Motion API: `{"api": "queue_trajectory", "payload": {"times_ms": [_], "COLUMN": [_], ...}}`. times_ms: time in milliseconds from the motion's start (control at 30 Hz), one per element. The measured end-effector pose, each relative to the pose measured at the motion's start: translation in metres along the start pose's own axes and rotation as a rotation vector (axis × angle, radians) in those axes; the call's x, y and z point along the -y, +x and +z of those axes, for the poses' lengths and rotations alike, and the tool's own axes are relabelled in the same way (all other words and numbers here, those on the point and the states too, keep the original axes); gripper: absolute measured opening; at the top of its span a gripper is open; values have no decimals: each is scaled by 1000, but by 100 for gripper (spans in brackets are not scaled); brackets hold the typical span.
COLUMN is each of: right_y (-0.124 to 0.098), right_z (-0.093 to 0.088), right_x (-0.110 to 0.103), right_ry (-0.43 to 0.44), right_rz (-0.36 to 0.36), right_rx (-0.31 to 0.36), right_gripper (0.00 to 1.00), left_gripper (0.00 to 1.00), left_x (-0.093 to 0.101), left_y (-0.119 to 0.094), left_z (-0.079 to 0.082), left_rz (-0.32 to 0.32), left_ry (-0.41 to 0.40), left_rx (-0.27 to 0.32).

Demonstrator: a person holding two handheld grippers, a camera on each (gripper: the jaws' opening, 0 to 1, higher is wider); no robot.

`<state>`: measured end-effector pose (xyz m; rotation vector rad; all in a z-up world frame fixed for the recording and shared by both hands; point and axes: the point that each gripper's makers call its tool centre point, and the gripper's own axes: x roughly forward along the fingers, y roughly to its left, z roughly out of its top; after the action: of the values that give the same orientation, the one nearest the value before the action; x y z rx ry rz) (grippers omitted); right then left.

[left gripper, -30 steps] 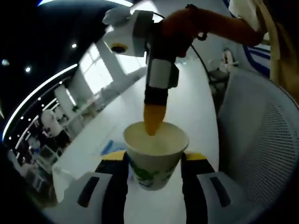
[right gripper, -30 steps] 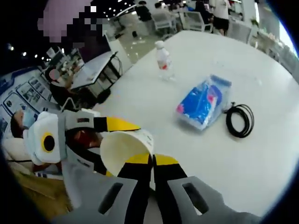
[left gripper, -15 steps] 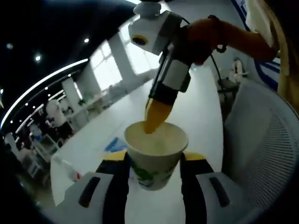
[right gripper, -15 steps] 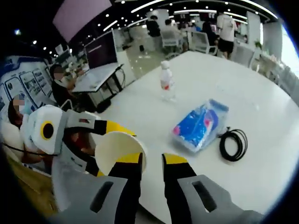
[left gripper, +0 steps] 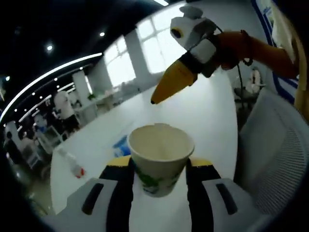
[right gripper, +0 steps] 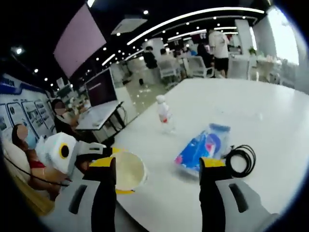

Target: Arrange the tabletop items into an orderly group along one side of the table until the central work area is clear of visible clutter.

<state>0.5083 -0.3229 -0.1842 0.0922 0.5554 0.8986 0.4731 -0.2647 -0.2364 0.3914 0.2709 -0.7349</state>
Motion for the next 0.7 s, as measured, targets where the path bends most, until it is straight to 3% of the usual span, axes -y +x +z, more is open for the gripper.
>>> {"api": "queue_trajectory", "payload": {"times_ms": [167, 400, 700], "right_y": [-6, -13, -13], "right_z": [-3, -8, -18], "right_x": [7, 17, 19], "right_ry": [-18, -73, -92], "right_rz": [-5, -36, -25], "right_rx": [23, 52, 59], "right_gripper": [85, 99, 99], "left_gripper": [39, 39, 39], "left_x": [-13, -50, -92], "left_y": [-1, -3, 7], "left_z": [-1, 0, 0], "left_rz": [31, 116, 199], "left_ry": [-46, -167, -276], "left_rx": [9, 47, 85]}}
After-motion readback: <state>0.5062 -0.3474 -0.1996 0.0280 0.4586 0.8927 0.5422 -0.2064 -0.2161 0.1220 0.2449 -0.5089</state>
